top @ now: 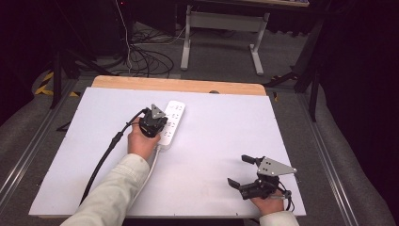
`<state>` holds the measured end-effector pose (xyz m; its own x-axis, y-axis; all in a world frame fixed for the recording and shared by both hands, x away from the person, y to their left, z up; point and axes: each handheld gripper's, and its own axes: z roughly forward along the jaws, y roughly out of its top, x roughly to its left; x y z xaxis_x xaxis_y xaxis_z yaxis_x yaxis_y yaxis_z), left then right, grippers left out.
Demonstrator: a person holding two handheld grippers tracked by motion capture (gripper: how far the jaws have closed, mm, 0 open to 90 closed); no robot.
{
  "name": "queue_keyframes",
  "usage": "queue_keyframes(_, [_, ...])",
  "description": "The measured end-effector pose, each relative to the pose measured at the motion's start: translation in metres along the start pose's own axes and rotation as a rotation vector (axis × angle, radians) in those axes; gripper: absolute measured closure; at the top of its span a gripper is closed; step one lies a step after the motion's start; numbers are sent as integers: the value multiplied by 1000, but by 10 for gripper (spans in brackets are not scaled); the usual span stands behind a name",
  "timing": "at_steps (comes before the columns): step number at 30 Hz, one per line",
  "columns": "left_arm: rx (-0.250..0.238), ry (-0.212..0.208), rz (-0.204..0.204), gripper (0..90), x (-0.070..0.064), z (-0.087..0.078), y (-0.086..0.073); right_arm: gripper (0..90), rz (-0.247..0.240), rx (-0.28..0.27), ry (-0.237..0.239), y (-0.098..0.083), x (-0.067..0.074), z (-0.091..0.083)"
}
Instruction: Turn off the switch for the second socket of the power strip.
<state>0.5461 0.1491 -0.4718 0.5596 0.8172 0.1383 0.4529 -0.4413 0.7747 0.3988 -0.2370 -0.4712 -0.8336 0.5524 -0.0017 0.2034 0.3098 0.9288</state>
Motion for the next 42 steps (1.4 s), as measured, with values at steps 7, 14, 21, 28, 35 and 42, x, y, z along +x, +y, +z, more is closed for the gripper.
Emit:
queue_keyframes(7, [5,5,-7,900,0,0,0,35,2,-2,1,0,0,-1])
queue_keyframes(14, [12,-6,-32,900,1,1,1,35,4,2,2,-1,0,-1])
queue_keyframes(21, [17,-53,-78,900,6,0,2,35,8,1,1,-1,0,-1])
queue_keyframes(28, [10,-55,-84,900,10,-7,3,35,11,0,-1,-1,-1,0])
queue_keyframes(35, [-32,-67,-86,900,12,-20,8,35,11,0,-3,-1,0,0])
queue_keyframes(42, [-45,-78,-84,899,13,-28,10,35,10,2,-3,-1,-1,0])
